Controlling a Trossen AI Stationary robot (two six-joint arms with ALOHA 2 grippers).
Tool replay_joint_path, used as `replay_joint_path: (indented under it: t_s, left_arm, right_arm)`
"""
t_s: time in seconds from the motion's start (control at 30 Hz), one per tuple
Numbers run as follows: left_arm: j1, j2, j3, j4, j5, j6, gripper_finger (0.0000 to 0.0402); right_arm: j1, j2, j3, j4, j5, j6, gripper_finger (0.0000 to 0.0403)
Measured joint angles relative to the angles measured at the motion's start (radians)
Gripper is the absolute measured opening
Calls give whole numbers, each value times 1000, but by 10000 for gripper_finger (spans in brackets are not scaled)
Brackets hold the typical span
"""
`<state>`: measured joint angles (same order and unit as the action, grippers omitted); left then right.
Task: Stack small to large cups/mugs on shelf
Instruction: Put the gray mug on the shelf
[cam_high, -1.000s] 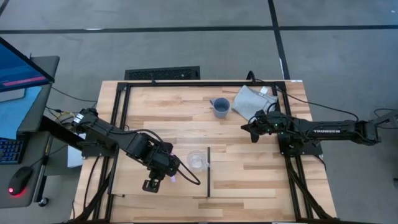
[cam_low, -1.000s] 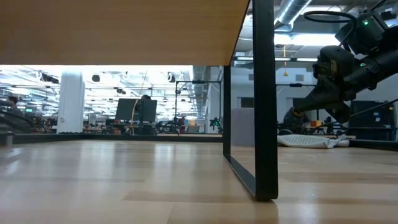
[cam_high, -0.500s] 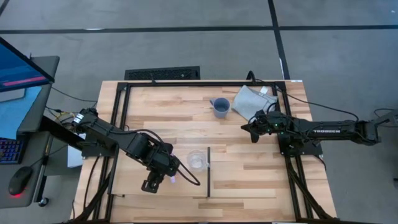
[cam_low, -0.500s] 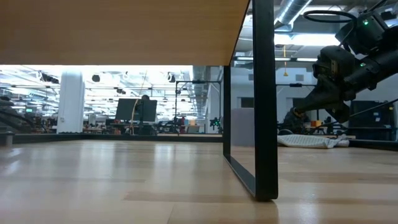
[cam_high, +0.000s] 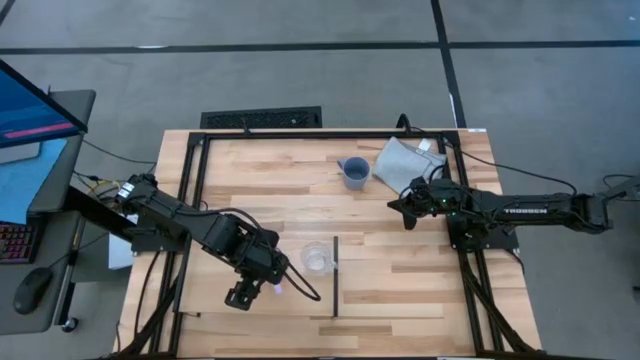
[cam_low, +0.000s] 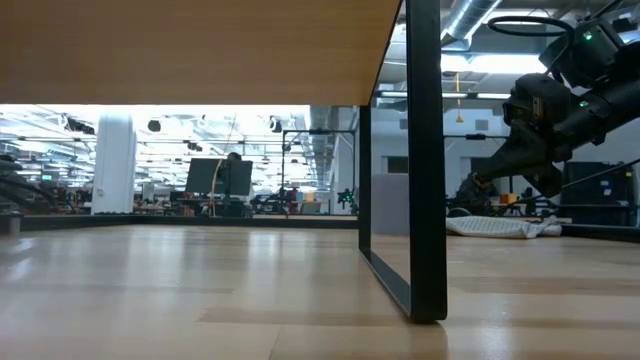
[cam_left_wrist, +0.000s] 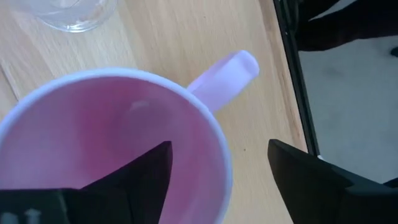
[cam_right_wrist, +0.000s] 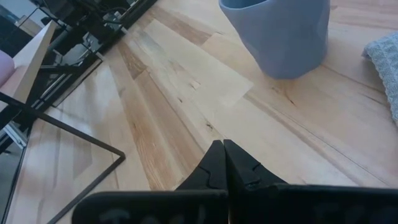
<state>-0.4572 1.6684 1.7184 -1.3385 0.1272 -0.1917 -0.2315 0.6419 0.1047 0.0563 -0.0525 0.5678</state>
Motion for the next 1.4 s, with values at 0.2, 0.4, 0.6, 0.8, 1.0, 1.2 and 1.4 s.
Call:
replay_joint_path:
  t_s: [0.2,0.4,0.6,0.8,1.0,1.2,1.4]
  left_arm:
    - [1,0,0,-10,-61,0,257]
    - [1,-1,43,-55,-62,4,257]
    - [1,-2,183,-81,-81,16,257]
    - [0,-2,287,-210,-132,14,257]
    - [0,-2,345,-233,-281,7,257]
    - [1,-29,399,-227,-448,-19,256]
    - [1,-149,406,-220,-563,-94,256]
  right_arm:
    - [0,0,0,0,0,0,2]
    - [0,0,0,0,0,2,2]
    - [0,0,0,3,0,7,2]
    - [0,0,0,4,0,8,2]
    - [0,0,0,4,0,8,2]
    - [0,0,0,4,0,8,2]
    - [0,0,0,8,0,8,2]
